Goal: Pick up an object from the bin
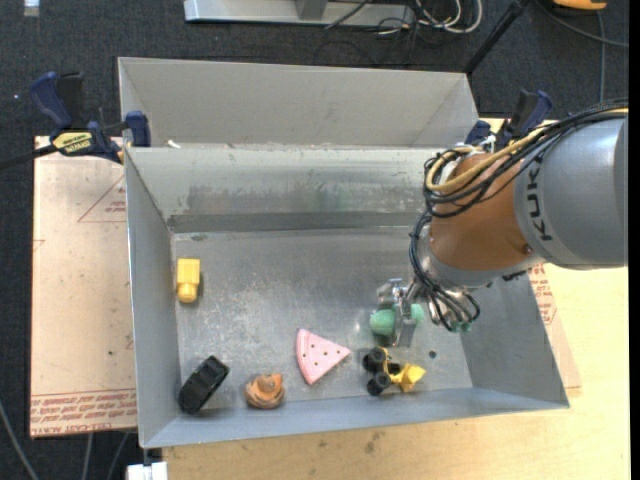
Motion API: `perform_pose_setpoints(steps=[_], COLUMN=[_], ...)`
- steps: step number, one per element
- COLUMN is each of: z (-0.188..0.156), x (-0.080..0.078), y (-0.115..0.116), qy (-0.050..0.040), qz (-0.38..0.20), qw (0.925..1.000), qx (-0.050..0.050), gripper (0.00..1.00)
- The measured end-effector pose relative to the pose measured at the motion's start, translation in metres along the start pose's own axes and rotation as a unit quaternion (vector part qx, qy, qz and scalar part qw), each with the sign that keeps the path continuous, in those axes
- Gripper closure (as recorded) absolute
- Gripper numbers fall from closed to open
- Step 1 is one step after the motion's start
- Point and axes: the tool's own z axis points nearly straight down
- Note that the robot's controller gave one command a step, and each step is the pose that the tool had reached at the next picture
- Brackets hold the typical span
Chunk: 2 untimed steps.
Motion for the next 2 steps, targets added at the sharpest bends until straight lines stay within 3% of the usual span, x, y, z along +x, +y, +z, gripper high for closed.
perform_pose_setpoints(steps=[1,2], z=[-0.1139,-0.1139], x=[-0.0568,-0.0568], y=[-0.0171,-0.0171], qy=[-0.0015,-0.0015], qz=[-0.023,-0.023], qw=[0.9997,0.9997], qx=[0.000,0.000], gripper=[1.00,1.00])
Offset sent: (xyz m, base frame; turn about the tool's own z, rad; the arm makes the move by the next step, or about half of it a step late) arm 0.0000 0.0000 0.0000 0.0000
